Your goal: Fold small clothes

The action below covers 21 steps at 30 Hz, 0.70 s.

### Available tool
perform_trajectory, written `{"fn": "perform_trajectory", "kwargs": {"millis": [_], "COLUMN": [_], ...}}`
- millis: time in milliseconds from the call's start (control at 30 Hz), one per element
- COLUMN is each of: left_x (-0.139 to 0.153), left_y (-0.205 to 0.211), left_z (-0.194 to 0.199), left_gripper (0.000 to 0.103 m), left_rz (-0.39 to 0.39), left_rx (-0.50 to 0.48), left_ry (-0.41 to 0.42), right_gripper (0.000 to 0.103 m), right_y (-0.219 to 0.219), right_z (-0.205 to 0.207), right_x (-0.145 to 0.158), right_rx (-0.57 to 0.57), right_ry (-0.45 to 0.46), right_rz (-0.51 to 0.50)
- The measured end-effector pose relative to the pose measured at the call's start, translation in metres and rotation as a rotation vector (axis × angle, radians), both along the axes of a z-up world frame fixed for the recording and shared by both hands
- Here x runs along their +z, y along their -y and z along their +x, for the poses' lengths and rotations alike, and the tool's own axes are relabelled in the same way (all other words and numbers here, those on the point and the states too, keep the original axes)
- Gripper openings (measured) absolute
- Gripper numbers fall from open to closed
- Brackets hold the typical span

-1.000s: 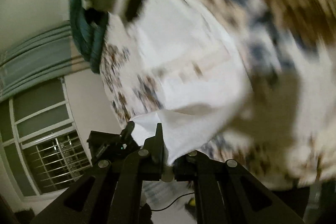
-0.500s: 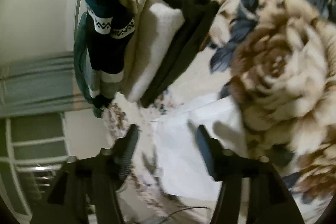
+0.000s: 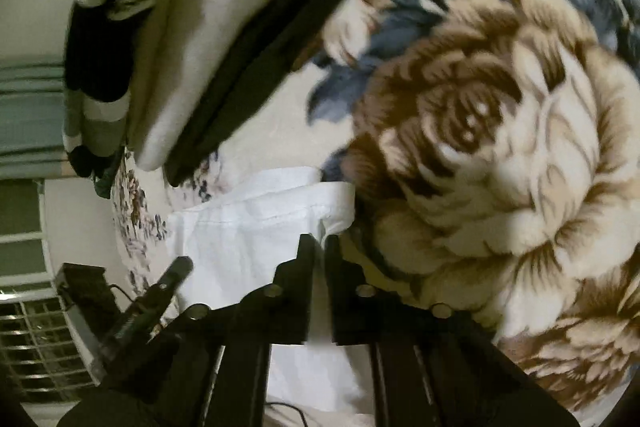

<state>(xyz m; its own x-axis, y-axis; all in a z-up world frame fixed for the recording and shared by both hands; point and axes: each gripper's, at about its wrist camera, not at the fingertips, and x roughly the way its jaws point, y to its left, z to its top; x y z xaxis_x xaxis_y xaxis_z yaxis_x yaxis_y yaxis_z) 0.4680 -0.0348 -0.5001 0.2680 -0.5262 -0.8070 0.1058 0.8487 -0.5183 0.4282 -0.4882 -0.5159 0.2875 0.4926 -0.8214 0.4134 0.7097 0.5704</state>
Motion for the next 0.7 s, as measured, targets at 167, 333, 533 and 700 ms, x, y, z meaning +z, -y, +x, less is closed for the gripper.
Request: {"fn": "perform_trajectory", "kwargs": {"millis": [167,333,533,700], "left_x": [-0.006,-0.037,-0.028,-0.059], "left_y": [-0.032,-0.031,-0.065,-0.078], "left_z": [0.014,0.033,0.011,-0.008], "left_gripper": [0.001,0.004,0.070,0.071], "left_rz": [-0.026,-0.072,-0.204,-0.292], "left_rx": [0.078,0.067,0.126,0.138], "left_ry": [-0.031,-0.153,-0.164,-0.259], "right_gripper": [0.003,0.003,0.055,0.065], "right_y": [-0.012,-0.021,0.001,0.008], "right_z": [0.015,0.042,0.020,-0.022], "right_x": [0.020,0.008,0.007,-0.019], "right_rx": [0.027,0.075,0.069,0.082], "right_ry": [0.067,-0.005,-0.050,-0.082], "right_rz": [-0.053,-0.175,-0.107,0.068]}}
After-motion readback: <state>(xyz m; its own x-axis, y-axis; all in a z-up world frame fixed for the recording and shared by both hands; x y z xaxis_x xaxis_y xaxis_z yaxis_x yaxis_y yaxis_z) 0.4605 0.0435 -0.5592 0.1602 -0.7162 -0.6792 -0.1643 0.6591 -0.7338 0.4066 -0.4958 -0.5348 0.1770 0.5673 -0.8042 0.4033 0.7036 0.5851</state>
